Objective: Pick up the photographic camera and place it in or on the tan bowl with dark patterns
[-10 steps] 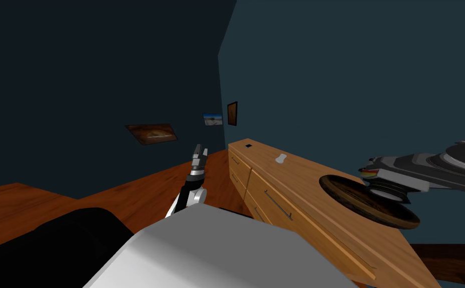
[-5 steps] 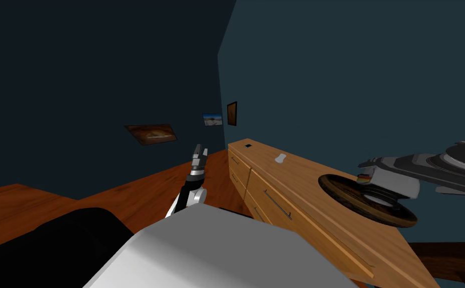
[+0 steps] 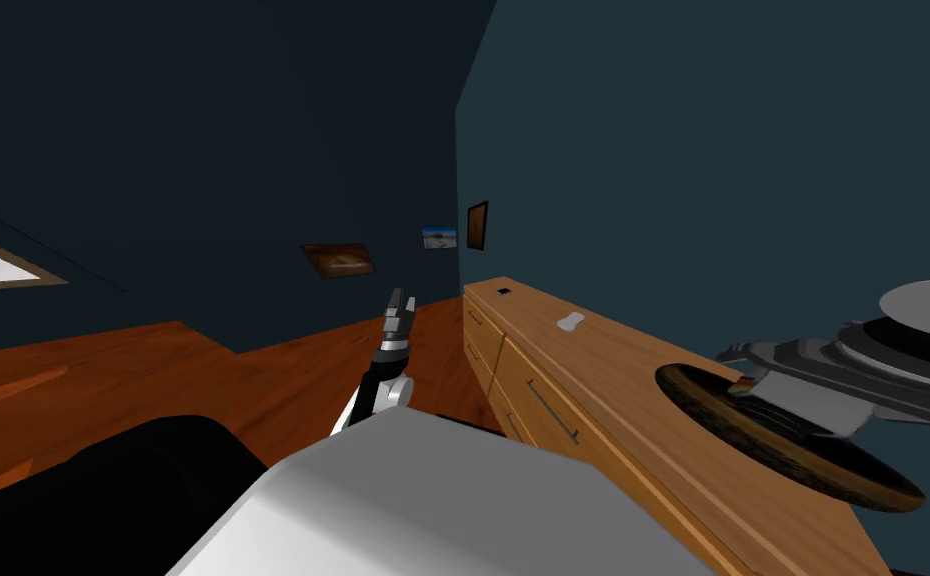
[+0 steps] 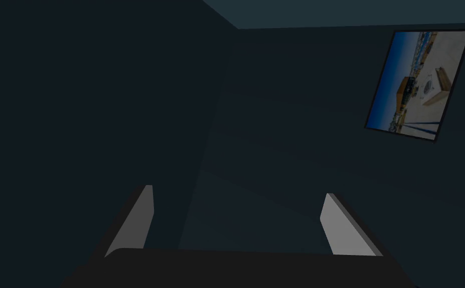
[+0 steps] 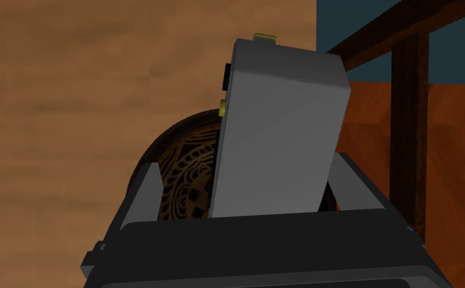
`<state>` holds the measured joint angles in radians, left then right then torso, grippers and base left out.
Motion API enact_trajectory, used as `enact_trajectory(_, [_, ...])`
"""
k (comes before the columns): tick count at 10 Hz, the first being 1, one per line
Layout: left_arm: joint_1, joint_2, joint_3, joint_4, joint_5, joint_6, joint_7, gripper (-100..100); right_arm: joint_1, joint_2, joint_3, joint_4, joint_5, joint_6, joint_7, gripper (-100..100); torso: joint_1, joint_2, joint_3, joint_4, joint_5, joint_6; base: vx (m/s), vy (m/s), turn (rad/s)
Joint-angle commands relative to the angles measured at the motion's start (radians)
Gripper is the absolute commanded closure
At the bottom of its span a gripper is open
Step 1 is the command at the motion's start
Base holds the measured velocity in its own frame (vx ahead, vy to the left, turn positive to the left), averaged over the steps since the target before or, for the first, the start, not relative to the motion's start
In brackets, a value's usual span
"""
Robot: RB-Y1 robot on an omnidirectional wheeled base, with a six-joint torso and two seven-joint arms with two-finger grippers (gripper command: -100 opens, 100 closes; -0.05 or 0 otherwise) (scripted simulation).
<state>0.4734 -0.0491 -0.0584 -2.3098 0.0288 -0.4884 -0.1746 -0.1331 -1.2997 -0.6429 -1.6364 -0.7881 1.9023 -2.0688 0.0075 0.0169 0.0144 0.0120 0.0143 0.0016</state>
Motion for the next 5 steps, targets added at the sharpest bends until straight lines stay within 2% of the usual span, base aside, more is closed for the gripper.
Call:
enact_trajectory(1, [0.0,0.0,0.0,0.0,0.0,0.0,0.0,0,0.05,0.003,0.009,0.007,0.045,-0.05,0.05,-100,0.0,0.0,0.0,0.0,0.0,0.0,-0.05,-0.036,0.399])
enact_trajectory(3, [0.0,0.0,0.0,0.0,0.0,0.0,0.0,0,0.118,0.003,0.009,0.007,0.045,-0.103,0.107,-100,0.011,-0.009,-0.005,-0.002,0.003,-0.002,0.004,0.013,0.411])
enact_trajectory(4, [0.0,0.0,0.0,0.0,0.0,0.0,0.0,0,0.146,0.003,0.009,0.007,0.045,-0.131,0.131,-100,0.013,-0.012,-0.008,-0.004,0.002,-0.004,0.015,0.016,0.169])
enact_trajectory(5, [0.0,0.0,0.0,0.0,0.0,0.0,0.0,0,0.146,0.003,0.009,0.007,0.045,-0.157,0.158,-100,0.013,-0.014,-0.009,-0.004,0.002,-0.003,0.016,0.013,-0.017])
